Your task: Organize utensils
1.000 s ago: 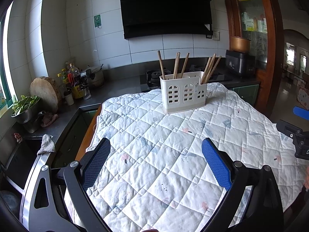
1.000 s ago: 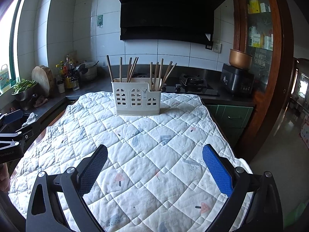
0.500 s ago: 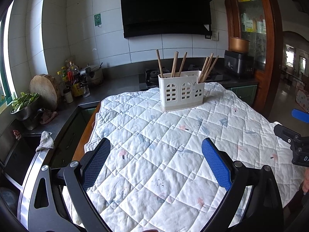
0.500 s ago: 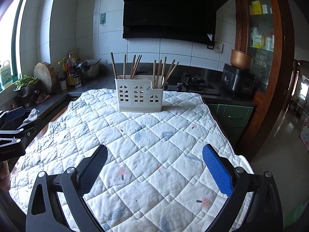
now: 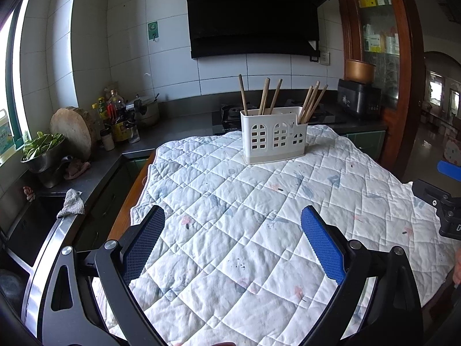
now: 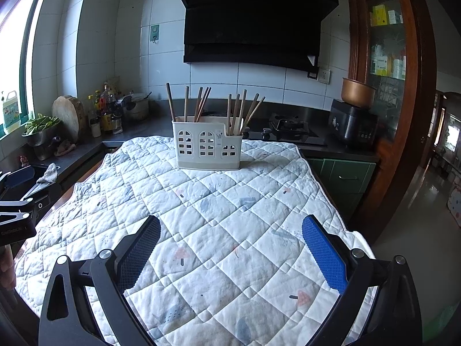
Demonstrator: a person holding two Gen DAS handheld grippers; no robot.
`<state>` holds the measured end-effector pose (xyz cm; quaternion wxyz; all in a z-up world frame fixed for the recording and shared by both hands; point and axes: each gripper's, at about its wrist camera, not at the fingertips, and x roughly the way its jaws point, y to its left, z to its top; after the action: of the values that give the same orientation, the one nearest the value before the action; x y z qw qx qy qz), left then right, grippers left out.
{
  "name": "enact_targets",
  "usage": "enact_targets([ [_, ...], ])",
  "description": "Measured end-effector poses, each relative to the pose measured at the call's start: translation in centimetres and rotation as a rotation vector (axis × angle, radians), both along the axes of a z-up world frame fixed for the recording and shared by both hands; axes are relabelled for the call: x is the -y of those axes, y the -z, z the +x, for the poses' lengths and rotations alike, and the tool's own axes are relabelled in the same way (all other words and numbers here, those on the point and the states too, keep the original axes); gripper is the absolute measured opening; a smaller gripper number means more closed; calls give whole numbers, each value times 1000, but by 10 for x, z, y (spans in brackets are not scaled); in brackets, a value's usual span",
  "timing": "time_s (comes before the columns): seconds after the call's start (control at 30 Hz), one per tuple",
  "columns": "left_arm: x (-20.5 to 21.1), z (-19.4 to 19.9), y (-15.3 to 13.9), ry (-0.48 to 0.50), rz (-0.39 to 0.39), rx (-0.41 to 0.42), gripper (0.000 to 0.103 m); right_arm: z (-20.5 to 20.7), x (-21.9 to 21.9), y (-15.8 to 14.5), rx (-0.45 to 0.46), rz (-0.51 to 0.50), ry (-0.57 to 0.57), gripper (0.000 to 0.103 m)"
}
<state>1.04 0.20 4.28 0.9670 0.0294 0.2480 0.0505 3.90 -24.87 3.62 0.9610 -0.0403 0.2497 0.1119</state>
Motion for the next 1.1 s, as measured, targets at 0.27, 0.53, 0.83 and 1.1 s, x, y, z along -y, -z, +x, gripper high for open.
enact_targets([
  [0.27, 2, -5, 8, -2, -4, -6, 95, -4, -4, 6, -5, 1, -14, 95],
  [0.53, -1, -7, 14, -11, -18, -11, 95, -3, -6, 13, -16, 2, -20, 96],
  [0.83, -1, -5, 20, -16, -16, -31, 95, 0, -9, 18, -31, 0, -29, 96],
  [1.1, 1, -4, 21, -12, -19, -35, 95, 1, -11, 20, -35, 0, -32, 96],
])
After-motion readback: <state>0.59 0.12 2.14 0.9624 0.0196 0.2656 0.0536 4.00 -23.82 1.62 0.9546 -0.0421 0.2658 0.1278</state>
